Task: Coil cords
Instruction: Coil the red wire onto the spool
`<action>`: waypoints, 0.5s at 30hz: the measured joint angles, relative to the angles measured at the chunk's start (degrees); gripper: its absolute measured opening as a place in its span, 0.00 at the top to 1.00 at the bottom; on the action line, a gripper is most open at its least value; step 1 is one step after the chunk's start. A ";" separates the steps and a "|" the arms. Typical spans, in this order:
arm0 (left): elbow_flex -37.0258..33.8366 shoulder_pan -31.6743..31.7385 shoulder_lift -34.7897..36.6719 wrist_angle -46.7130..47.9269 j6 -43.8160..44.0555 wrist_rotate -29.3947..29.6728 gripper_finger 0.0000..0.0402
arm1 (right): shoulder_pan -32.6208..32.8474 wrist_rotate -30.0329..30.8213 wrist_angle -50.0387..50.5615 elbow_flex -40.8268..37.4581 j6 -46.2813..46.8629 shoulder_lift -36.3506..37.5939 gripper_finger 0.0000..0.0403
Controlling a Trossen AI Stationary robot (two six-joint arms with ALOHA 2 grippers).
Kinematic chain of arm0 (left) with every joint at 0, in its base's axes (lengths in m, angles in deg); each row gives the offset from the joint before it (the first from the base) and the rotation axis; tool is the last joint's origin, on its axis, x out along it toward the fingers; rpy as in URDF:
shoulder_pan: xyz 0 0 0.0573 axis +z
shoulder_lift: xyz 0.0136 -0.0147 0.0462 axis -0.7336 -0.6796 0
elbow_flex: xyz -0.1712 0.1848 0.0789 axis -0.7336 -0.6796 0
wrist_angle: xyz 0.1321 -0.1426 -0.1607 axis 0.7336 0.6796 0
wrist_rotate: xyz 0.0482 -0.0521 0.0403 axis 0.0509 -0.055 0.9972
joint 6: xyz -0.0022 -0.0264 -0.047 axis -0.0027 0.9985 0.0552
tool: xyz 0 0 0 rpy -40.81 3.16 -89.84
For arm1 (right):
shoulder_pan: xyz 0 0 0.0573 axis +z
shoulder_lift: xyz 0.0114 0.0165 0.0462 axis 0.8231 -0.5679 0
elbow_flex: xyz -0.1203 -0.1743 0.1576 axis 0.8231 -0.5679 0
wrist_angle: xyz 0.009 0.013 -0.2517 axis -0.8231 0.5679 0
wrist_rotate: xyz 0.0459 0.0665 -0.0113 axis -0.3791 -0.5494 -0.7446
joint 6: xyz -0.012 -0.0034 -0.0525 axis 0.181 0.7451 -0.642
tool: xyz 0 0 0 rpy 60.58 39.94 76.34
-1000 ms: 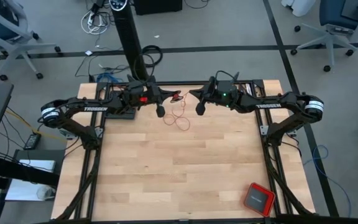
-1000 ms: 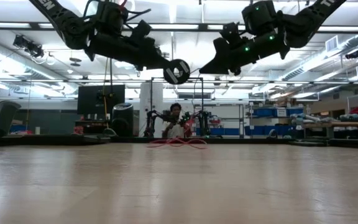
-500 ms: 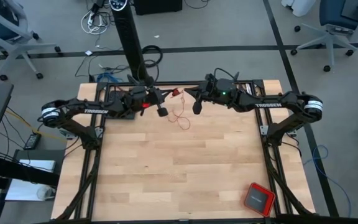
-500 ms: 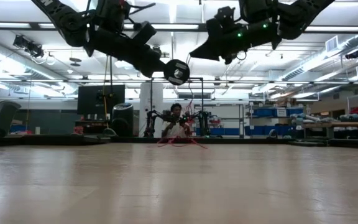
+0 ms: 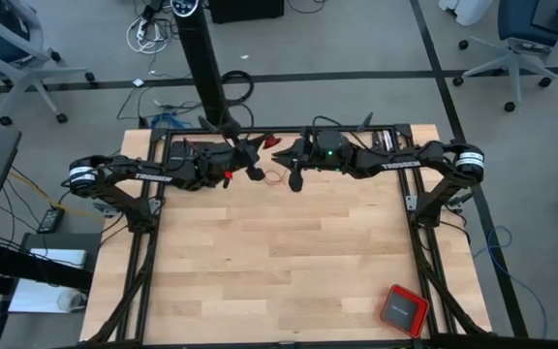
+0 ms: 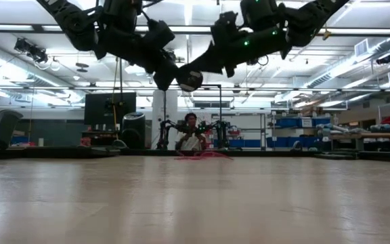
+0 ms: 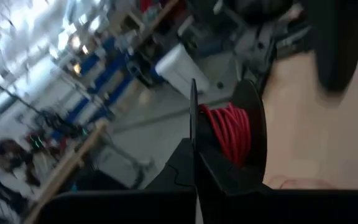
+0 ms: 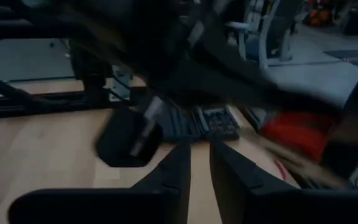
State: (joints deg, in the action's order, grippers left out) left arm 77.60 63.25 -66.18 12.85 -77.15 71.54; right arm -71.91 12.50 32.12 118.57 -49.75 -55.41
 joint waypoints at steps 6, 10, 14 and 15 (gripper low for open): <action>0.04 -1.28 -0.49 -2.43 -5.48 1.95 1.00 | 0.50 1.92 7.99 -0.08 1.89 -0.75 0.82; 0.04 -1.85 -0.49 -1.48 -5.61 3.30 1.00 | 0.10 4.89 13.03 -0.04 2.24 -0.51 0.83; 0.04 -2.47 -0.49 -1.41 -5.52 2.72 1.00 | -2.26 7.54 10.88 -3.42 0.79 -0.65 0.84; 0.04 -2.68 -0.49 -1.49 -5.51 2.68 1.00 | -3.00 8.45 9.06 -4.67 0.29 -0.65 0.84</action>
State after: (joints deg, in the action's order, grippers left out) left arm 77.64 60.57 -66.67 11.36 -82.67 74.22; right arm -74.91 20.94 41.18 113.89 -49.47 -56.06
